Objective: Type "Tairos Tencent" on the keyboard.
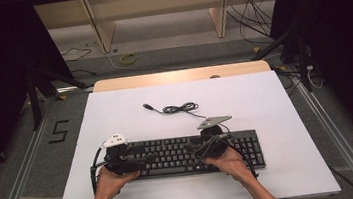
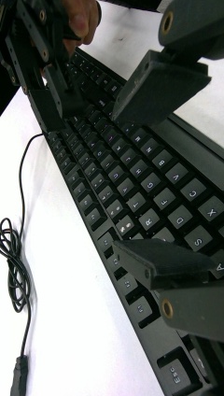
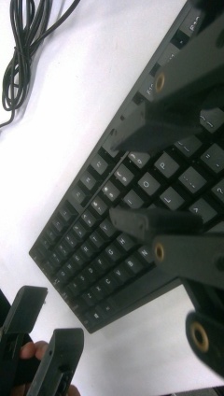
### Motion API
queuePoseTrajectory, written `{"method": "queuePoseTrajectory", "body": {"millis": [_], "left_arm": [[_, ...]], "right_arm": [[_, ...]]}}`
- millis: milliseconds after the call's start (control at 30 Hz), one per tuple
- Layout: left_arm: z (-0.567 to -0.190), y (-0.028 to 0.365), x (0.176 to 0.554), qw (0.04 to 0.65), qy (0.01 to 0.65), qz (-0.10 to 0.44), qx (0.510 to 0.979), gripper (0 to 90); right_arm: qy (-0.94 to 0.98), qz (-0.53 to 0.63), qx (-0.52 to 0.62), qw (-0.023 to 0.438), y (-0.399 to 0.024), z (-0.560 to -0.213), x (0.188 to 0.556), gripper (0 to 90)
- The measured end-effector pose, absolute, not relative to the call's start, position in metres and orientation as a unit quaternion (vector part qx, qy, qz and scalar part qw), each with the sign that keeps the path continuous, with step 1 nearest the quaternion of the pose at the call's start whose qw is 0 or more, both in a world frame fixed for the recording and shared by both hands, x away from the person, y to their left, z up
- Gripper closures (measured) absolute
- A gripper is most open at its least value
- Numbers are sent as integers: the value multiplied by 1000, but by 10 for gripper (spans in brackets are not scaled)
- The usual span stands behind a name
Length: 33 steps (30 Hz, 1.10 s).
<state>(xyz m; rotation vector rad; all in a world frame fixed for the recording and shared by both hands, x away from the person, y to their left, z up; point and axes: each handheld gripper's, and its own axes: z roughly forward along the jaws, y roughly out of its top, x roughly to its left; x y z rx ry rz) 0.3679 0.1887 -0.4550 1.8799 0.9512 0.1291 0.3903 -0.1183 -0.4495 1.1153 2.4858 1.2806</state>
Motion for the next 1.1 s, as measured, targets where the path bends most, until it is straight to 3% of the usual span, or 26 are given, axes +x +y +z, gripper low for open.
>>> {"method": "queuePoseTrajectory", "body": {"millis": [533, 1100], "left_arm": [[-457, 195, 363, 500, 396, 53, 768, 313], [-461, 198, 362, 499, 399, 52, 768, 314]], "right_arm": [[841, 393, 365, 68, -107, -461, 397, 899], [848, 381, 363, 61, -96, -469, 400, 900]]}}
